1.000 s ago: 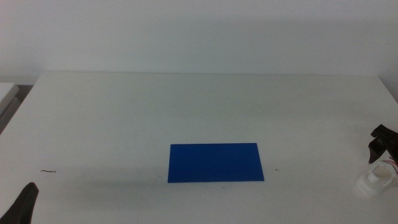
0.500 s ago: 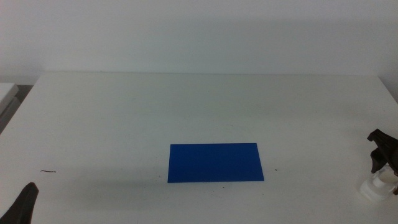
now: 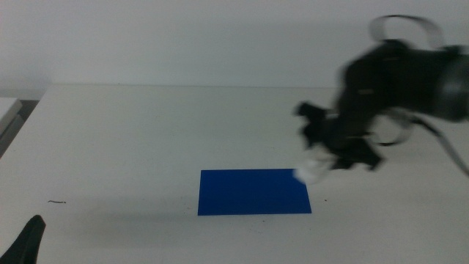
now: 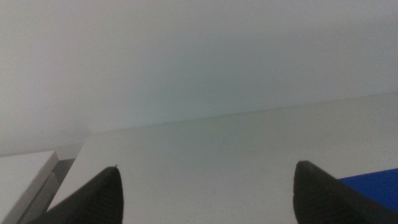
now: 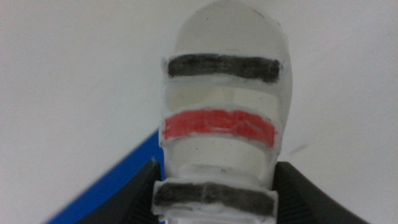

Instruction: Use one arm to grab the shoe from the table and place it on the mat.

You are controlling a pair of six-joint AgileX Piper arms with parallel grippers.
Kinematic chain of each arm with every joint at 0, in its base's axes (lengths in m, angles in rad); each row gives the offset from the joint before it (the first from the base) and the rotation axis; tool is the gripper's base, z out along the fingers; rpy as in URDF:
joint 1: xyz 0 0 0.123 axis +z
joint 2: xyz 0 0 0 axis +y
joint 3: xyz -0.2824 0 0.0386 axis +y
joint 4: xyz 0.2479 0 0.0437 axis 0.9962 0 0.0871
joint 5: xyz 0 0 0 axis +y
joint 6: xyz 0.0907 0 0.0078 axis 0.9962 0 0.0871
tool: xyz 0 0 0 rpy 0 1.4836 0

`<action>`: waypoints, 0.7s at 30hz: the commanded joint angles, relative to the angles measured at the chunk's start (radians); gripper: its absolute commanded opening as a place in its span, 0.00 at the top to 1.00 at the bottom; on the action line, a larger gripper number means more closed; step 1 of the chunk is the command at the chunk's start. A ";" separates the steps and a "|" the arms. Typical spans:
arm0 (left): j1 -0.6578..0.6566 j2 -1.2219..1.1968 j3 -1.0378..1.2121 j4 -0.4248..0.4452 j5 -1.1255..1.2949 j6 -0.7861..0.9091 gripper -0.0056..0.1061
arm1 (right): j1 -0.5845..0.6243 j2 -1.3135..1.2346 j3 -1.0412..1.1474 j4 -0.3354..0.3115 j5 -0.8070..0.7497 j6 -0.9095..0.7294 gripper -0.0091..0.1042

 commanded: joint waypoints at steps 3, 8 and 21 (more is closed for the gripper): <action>-0.007 0.005 0.000 -0.004 -0.012 -0.001 0.11 | 0.121 0.130 -0.160 -0.023 0.076 -0.054 0.81; -0.007 0.005 0.000 -0.004 -0.012 -0.001 0.11 | 0.186 0.209 -0.284 -0.023 0.165 -0.626 0.81; -0.007 0.005 0.000 -0.004 -0.012 -0.001 0.11 | 0.190 0.258 -0.308 0.009 0.045 -1.483 0.82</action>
